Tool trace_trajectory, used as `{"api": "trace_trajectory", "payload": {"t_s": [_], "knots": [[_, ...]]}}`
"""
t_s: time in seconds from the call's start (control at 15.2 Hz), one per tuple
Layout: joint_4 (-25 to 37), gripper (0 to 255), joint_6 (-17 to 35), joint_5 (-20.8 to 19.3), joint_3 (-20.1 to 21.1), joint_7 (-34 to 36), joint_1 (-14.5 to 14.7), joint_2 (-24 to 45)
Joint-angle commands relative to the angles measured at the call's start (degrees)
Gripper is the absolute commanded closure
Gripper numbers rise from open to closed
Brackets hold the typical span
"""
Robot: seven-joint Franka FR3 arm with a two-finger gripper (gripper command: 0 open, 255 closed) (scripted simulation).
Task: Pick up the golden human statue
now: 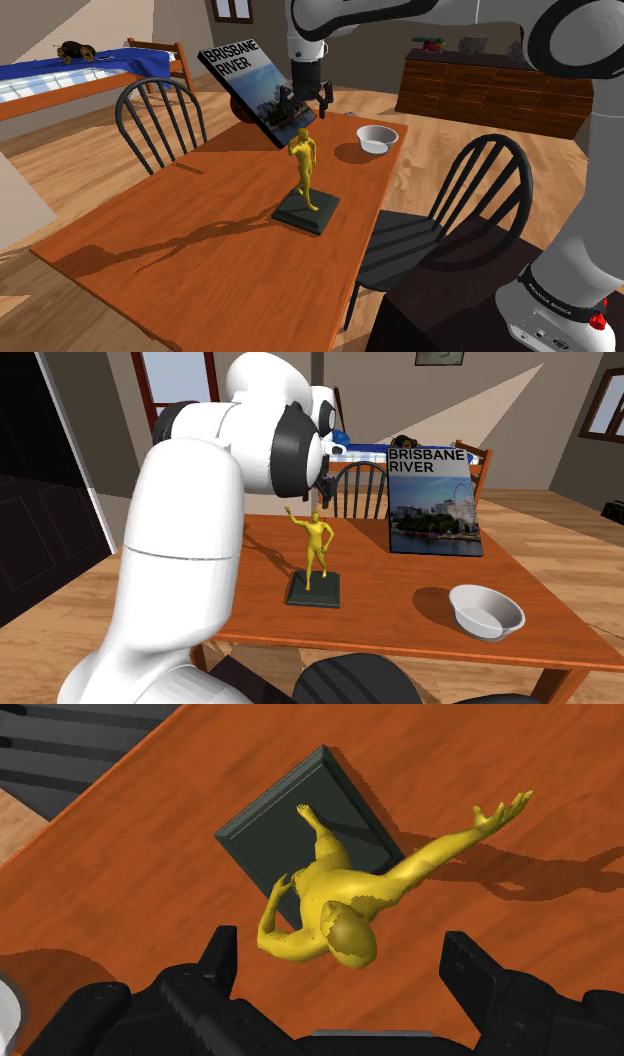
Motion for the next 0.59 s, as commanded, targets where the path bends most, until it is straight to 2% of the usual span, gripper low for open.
{"api": "trace_trajectory", "payload": {"t_s": [0.0,0.53], "knots": [[6.2,0,-2.06,-0.91,-0.16,0.84,1.01,4.83],[0.01,0,3.9,-0.89,-0.28,0.85,0.69,4.61]]}}
